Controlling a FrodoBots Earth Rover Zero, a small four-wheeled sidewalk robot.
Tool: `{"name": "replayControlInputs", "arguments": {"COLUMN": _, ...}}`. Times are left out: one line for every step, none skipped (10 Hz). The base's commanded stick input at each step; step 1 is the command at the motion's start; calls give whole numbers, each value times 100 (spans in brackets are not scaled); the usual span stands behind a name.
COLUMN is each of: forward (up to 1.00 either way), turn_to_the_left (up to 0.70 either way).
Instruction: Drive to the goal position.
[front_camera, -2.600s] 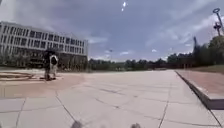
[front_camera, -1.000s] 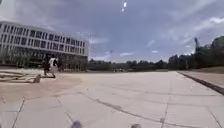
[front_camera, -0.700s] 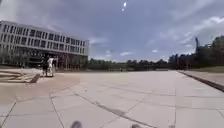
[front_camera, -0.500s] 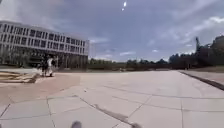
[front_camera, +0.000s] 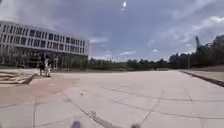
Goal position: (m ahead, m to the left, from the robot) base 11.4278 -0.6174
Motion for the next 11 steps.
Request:
{"name": "replayControlInputs", "arguments": {"forward": 70, "turn_to_the_left": -3}}
{"name": "replayControlInputs", "arguments": {"forward": 70, "turn_to_the_left": 0}}
{"name": "replayControlInputs", "arguments": {"forward": 70, "turn_to_the_left": 0}}
{"name": "replayControlInputs", "arguments": {"forward": 70, "turn_to_the_left": 0}}
{"name": "replayControlInputs", "arguments": {"forward": 70, "turn_to_the_left": 0}}
{"name": "replayControlInputs", "arguments": {"forward": 70, "turn_to_the_left": 0}}
{"name": "replayControlInputs", "arguments": {"forward": 70, "turn_to_the_left": 0}}
{"name": "replayControlInputs", "arguments": {"forward": 70, "turn_to_the_left": 0}}
{"name": "replayControlInputs", "arguments": {"forward": 70, "turn_to_the_left": 0}}
{"name": "replayControlInputs", "arguments": {"forward": 70, "turn_to_the_left": 0}}
{"name": "replayControlInputs", "arguments": {"forward": 70, "turn_to_the_left": 0}}
